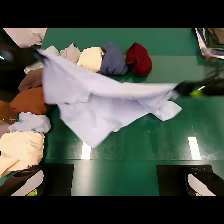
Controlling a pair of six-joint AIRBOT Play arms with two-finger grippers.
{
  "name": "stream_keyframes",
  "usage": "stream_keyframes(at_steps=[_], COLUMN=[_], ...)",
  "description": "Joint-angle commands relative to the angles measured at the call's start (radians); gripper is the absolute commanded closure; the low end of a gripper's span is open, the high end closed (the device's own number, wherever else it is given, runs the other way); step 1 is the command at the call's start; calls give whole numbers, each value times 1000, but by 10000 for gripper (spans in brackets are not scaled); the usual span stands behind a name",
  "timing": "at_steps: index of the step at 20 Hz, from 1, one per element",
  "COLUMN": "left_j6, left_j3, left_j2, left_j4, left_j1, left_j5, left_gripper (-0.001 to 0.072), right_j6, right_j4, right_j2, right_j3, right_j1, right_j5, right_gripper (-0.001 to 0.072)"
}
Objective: Fold the shirts.
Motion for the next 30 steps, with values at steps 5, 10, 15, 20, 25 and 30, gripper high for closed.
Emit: stream_keyframes(at_steps=[5, 10, 15, 20, 25, 30], left_j6=[-18, -43, -43, -71, -84, -56], left_j3=[672, 724, 757, 636, 227, -7], left_j2=[30, 103, 168, 175, 45, -248], left_j4=[-10, -29, -136, -85, -9, 52], left_j1=[53, 53, 53, 53, 43, 5], left_j5=[-8, 40, 68, -22, -185, -179], left_gripper=[685, 685, 686, 686, 686, 685], right_j6=[16, 14, 11, 11, -10, -11], right_j4=[-8, -8, -8, 1, -11, -12], right_j2=[185, 189, 79, -14, -198, -476], right_j3=[549, 758, 1005, 995, 732, 557], right_j1=[-275, -377, -443, -445, -309, -206], right_j5=[-7, 76, 307, 446, 609, 606], right_gripper=[688, 688, 689, 689, 689, 689])
